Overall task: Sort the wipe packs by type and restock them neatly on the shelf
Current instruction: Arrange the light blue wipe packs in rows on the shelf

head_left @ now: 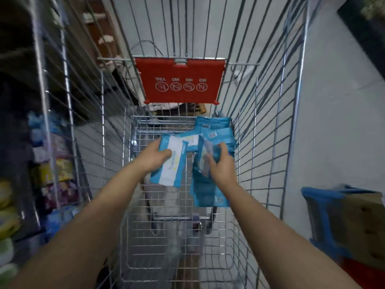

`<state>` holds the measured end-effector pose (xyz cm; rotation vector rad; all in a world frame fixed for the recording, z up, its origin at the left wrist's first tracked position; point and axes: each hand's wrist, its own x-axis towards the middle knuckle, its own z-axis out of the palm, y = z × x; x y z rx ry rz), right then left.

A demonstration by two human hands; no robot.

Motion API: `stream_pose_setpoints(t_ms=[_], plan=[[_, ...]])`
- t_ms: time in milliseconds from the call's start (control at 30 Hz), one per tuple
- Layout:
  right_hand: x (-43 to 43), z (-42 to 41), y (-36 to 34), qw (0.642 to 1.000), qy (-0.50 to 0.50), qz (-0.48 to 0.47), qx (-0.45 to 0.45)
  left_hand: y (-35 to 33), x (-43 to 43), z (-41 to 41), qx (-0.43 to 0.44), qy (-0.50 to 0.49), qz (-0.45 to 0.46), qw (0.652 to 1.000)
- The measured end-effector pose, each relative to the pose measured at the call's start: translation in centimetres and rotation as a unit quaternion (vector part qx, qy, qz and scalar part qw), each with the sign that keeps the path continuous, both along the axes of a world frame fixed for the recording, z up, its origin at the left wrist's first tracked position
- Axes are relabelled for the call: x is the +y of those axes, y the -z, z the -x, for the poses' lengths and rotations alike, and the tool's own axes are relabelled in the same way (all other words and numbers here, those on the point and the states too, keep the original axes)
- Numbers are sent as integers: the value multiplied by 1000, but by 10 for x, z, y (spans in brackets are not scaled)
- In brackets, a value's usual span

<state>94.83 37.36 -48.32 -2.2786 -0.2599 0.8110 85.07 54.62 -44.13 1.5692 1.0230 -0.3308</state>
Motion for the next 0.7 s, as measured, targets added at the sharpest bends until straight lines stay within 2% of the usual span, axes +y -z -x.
stream_pose_setpoints(t_ms=[67,200,333,433,533,600,700], plan=[[13,-4,-31,984,103,-124,78,-37,-2,15,-24,-15,-9,1000],[29,2,-103,933,104,-238,248,-117,-15,41,-123,-115,-4,986],[18,33,-187,862,0,-292,415,-203,-47,76,-175,-194,-85,962],[1,75,-242,830,-148,-280,459,-261,-85,114,-178,-247,-205,930],[-21,128,-294,785,-298,-264,474,-305,-134,173,-127,-324,-368,862],[-35,156,-316,755,-366,-263,476,-326,-162,205,-132,-388,-387,826],[-73,220,-355,665,-496,-236,506,-370,-233,274,-138,-557,-398,716]])
